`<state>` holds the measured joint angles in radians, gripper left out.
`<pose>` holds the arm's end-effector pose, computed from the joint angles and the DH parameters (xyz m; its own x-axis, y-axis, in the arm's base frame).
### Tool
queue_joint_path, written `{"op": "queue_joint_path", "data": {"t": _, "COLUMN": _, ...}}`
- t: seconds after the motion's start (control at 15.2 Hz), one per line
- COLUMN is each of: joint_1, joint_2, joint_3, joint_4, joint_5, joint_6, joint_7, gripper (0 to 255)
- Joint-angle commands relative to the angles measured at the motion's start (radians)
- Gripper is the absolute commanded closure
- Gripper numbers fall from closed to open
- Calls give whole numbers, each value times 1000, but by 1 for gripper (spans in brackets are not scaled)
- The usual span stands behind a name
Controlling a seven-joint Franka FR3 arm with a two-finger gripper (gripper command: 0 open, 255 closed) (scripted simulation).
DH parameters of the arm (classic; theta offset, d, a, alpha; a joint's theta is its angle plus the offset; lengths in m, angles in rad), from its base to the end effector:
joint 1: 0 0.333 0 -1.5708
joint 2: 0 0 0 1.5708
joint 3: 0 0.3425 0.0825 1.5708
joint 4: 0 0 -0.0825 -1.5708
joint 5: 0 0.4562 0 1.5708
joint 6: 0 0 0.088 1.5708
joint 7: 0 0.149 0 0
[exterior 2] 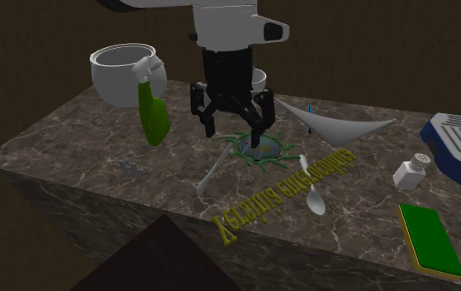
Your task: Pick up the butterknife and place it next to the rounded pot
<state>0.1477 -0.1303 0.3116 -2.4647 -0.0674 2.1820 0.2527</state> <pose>0.4412 0.2084 0.2641 0.9637 0.2313 -0.1332 0.2479 -0.9606 0.1253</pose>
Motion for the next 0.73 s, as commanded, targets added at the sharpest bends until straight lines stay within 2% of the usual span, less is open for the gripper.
{"op": "queue_joint_path", "data": {"t": 0.0, "joint_1": 9, "joint_2": 78, "joint_3": 22, "joint_4": 22, "joint_5": -35, "joint_6": 50, "joint_7": 38, "gripper": 0}}
{"op": "queue_joint_path", "data": {"t": 0.33, "joint_1": 44, "joint_2": 280, "joint_3": 47, "joint_4": 109, "joint_5": -158, "joint_6": 136, "joint_7": 140, "gripper": 0}}
{"op": "queue_joint_path", "data": {"t": 0.66, "joint_1": 105, "joint_2": 459, "joint_3": 34, "joint_4": 212, "joint_5": -274, "joint_6": 182, "joint_7": 227, "gripper": 0}}
